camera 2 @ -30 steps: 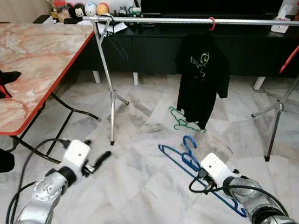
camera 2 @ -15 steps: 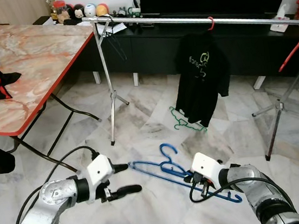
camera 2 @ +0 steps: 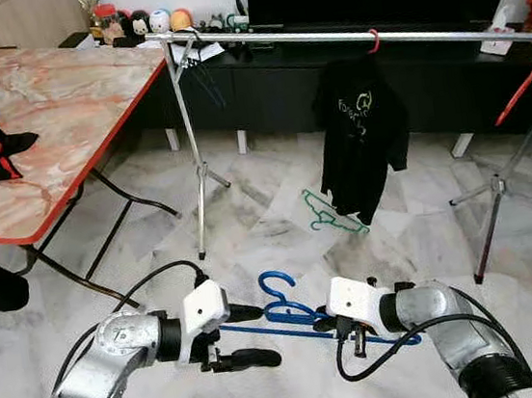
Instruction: Hang hanger
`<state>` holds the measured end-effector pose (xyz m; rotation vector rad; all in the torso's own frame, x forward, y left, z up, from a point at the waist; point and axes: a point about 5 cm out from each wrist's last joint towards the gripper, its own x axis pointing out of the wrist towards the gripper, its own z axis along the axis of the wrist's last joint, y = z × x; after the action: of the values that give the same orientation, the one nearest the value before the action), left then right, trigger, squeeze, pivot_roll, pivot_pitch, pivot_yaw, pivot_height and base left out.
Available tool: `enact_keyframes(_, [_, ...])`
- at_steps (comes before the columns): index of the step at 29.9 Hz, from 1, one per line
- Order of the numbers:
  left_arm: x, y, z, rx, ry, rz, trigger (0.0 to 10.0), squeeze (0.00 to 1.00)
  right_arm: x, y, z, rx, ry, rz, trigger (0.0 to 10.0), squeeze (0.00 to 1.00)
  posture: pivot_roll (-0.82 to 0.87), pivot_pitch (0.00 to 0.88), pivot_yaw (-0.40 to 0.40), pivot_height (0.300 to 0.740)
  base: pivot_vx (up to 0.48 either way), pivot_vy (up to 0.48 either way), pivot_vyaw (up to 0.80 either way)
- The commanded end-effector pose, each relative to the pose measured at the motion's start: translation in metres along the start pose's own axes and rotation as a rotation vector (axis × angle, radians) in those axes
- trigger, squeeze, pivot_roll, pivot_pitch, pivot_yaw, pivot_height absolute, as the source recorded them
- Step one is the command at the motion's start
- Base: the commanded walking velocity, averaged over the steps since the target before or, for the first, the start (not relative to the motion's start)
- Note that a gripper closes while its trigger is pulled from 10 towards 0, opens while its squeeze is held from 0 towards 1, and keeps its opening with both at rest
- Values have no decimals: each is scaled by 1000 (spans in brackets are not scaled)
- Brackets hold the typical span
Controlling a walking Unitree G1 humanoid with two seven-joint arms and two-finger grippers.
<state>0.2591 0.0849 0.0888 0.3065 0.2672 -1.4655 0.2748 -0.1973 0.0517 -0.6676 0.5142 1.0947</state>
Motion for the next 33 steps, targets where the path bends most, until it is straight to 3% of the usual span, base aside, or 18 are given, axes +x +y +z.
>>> enact_keyframes(1, [3, 0, -2, 13, 30, -30, 10000, 0, -1, 0, 5, -16, -11, -2, 10000, 0, -39, 0, -9, 740, 0, 0, 0])
enact_keyframes(9, [8, 17, -2, 56, 52, 98, 10000, 0, -2, 3, 14, -27, -21, 14, 10000, 0, -44, 0, -7, 740, 0, 0, 0])
enact_keyframes(24, [-9, 22, -11, 71, 103, 151, 10000, 0, -1, 5, 14, -18, 2, 12, 10000, 0, -37, 0, -7, 740, 0, 0, 0])
enact_keyframes(33, [0, 20, -16, 57, 101, 129, 10000, 0, -3, 12, 27, -47, -48, 85, 10000, 0, -44, 0, -6, 740, 0, 0, 0])
